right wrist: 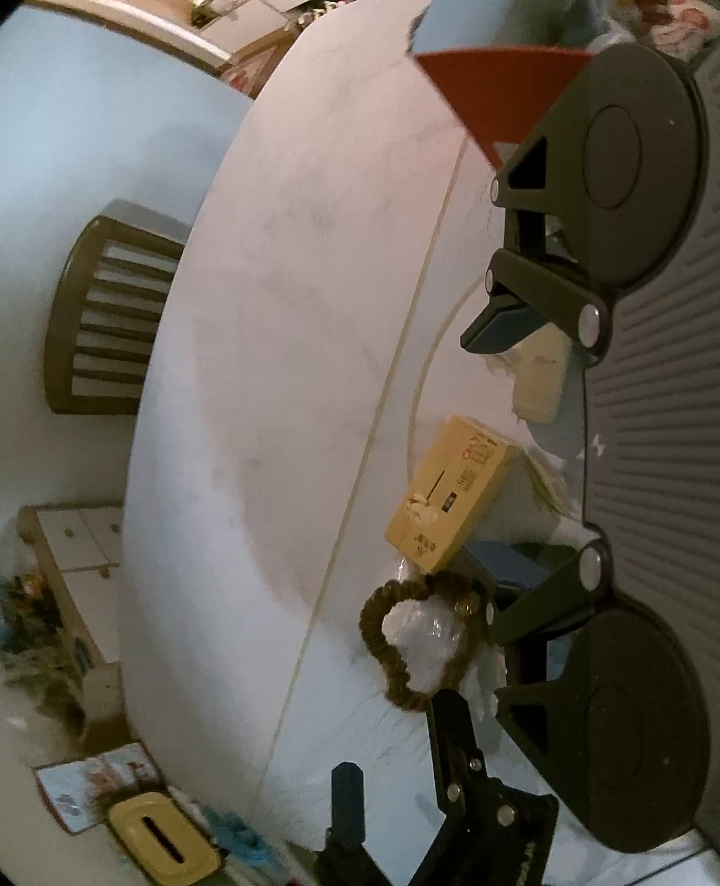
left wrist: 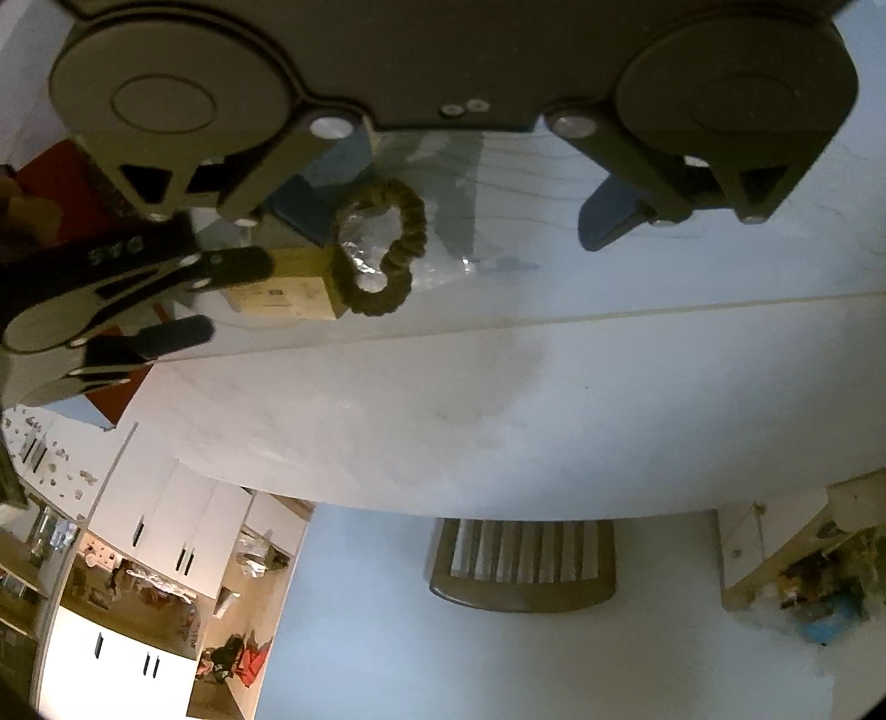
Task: Organize objects
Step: 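Move left tool to bead heart bracelet while right tool approaches yellow carton, then grasp bead heart bracelet with left tool while right tool grasps yellow carton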
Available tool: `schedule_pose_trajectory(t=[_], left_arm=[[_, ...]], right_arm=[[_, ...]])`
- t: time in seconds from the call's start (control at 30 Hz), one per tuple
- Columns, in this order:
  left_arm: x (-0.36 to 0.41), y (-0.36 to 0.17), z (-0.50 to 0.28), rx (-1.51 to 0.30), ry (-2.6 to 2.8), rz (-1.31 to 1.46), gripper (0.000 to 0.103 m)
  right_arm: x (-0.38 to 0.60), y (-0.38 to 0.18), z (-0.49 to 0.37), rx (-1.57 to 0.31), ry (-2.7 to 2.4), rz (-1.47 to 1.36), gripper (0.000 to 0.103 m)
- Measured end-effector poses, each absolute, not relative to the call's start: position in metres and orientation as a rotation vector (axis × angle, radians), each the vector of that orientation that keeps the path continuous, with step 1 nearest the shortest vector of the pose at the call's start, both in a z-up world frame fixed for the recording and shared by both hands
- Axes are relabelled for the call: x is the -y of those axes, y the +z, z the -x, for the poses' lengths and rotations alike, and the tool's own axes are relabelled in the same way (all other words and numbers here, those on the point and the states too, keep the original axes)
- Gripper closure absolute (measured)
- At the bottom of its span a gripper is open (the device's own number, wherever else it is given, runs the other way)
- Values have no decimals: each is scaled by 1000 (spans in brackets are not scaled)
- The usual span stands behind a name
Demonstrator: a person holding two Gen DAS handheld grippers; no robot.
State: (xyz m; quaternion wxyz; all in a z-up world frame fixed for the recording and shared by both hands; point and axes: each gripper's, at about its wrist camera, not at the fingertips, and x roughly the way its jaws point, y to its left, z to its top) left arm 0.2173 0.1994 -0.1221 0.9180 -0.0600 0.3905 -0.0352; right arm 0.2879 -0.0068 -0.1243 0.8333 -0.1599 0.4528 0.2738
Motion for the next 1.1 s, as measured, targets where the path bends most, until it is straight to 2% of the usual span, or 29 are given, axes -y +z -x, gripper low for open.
schedule_pose_trajectory(t=[0.27,0.33,0.4,0.57,0.63,0.7,0.77,0.93,1.1], left_arm=[[-196,-127,-224,-813,-129,138,40],[-195,-128,-225,-820,-148,152,44],[-194,-129,-226,-822,-161,164,48],[-194,-130,-229,-833,-183,184,66],[-194,-131,-229,-839,-189,193,73],[-194,-131,-230,-845,-191,195,77],[-195,-131,-230,-846,-194,200,86],[-193,-129,-232,-853,-201,193,96],[-189,-123,-229,-846,-204,197,97]], right_arm=[[-7,-139,-298,-952,652,437,30],[-10,-141,-301,-951,669,435,30],[-11,-143,-303,-949,691,436,34],[-21,-147,-303,-947,732,471,44],[-21,-147,-302,-945,741,466,49],[-21,-147,-301,-947,748,459,59],[-22,-147,-299,-947,749,464,63],[-20,-147,-288,-943,700,449,71],[-20,-146,-281,-953,611,402,73]])
